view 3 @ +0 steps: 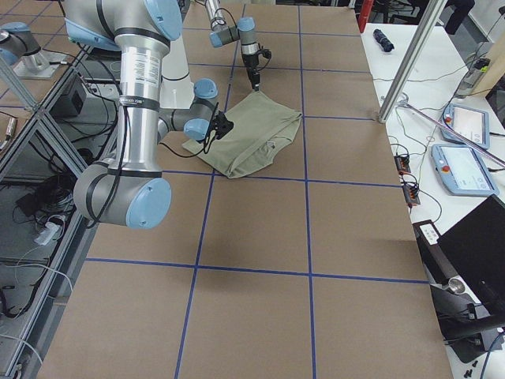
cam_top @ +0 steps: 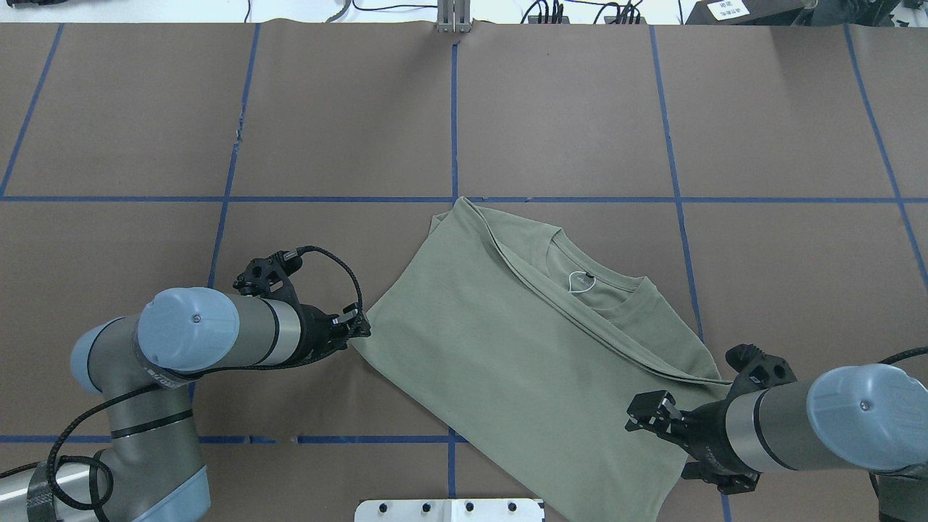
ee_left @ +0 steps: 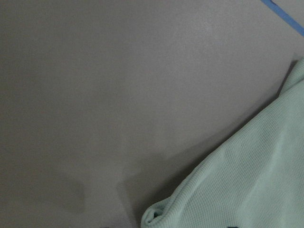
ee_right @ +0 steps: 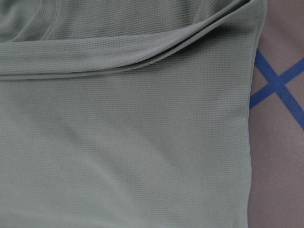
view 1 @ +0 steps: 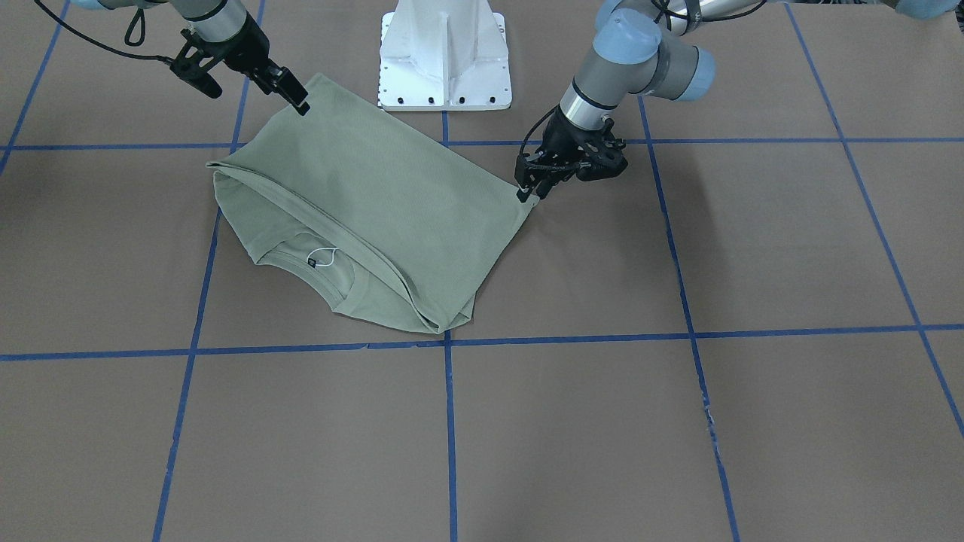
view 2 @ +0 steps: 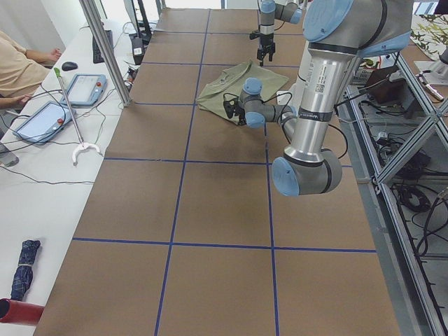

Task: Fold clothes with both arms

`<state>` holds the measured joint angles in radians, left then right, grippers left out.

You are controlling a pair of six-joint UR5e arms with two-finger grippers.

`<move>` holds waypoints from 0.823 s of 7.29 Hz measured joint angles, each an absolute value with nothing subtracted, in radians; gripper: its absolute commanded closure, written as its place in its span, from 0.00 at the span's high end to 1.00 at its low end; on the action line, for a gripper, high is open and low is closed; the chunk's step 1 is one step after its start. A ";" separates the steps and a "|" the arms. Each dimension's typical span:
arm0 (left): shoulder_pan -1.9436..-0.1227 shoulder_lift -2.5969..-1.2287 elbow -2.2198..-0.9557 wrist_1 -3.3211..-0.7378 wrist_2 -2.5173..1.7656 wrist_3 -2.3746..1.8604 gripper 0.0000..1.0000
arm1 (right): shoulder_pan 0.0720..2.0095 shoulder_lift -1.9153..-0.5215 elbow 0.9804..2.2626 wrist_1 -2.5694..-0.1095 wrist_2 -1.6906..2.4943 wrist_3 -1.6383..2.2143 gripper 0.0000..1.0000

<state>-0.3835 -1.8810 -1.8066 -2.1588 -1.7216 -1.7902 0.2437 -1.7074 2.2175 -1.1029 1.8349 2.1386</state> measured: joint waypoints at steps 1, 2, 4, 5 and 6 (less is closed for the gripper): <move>-0.384 -1.881 -1.802 -2.158 -1.719 -1.789 0.00 | 0.244 -1.705 2.211 -1.103 1.835 2.138 1.00; -0.385 -1.881 -1.800 -2.158 -1.714 -1.786 0.00 | 0.244 -1.700 2.204 -1.103 1.835 2.138 1.00; -0.401 -1.880 -1.796 -2.158 -1.697 -1.774 0.00 | 0.247 -1.693 2.199 -1.103 1.835 2.138 1.00; -0.426 -1.880 -1.792 -2.158 -1.690 -1.749 0.00 | 0.251 -1.692 2.199 -1.103 1.835 2.138 1.00; -0.462 -1.885 -1.779 -2.158 -1.686 -1.702 0.00 | 0.256 -1.688 2.198 -1.103 1.835 2.138 1.00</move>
<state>-0.4621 -1.8854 -1.7794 -2.1583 -1.6858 -1.7023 0.2562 -1.6882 2.1979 -1.1029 1.8346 2.1384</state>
